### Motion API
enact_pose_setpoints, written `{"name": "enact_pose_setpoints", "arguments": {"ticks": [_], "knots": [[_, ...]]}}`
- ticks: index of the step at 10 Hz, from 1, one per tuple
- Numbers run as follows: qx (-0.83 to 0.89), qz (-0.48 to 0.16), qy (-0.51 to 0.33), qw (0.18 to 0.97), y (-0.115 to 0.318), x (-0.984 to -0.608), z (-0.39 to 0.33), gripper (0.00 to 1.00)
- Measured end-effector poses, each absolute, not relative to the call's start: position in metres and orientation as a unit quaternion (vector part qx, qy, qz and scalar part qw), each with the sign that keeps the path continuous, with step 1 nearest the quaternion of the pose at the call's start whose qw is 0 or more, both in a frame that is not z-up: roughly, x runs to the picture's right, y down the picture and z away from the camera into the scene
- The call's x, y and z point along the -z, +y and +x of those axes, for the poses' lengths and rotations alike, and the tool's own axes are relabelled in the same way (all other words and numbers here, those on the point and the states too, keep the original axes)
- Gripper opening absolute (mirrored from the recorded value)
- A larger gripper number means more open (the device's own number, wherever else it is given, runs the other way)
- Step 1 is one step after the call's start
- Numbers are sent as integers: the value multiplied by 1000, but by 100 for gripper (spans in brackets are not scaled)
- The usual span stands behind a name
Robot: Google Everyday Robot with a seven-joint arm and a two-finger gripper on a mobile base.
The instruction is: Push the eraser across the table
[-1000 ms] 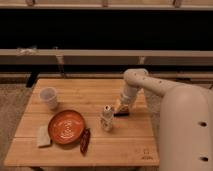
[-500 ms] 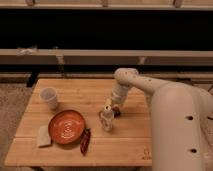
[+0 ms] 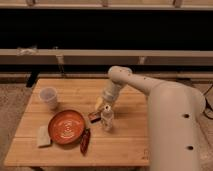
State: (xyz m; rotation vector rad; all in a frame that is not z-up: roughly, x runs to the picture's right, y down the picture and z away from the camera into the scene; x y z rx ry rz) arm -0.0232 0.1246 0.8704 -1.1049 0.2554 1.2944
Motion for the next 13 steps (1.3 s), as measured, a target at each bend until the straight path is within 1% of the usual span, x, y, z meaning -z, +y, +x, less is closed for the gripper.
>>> {"name": "enact_pose_setpoints", "arguments": {"ticks": [4, 6, 8, 11, 13], "knots": [[-566, -523, 80, 632, 118, -861, -56, 65], [-557, -532, 66, 634, 114, -856, -68, 65], [-539, -514, 67, 664, 95, -845, -63, 65], [-481, -443, 87, 751, 53, -825, -54, 65], [-468, -428, 90, 768, 44, -821, -51, 65]]}}
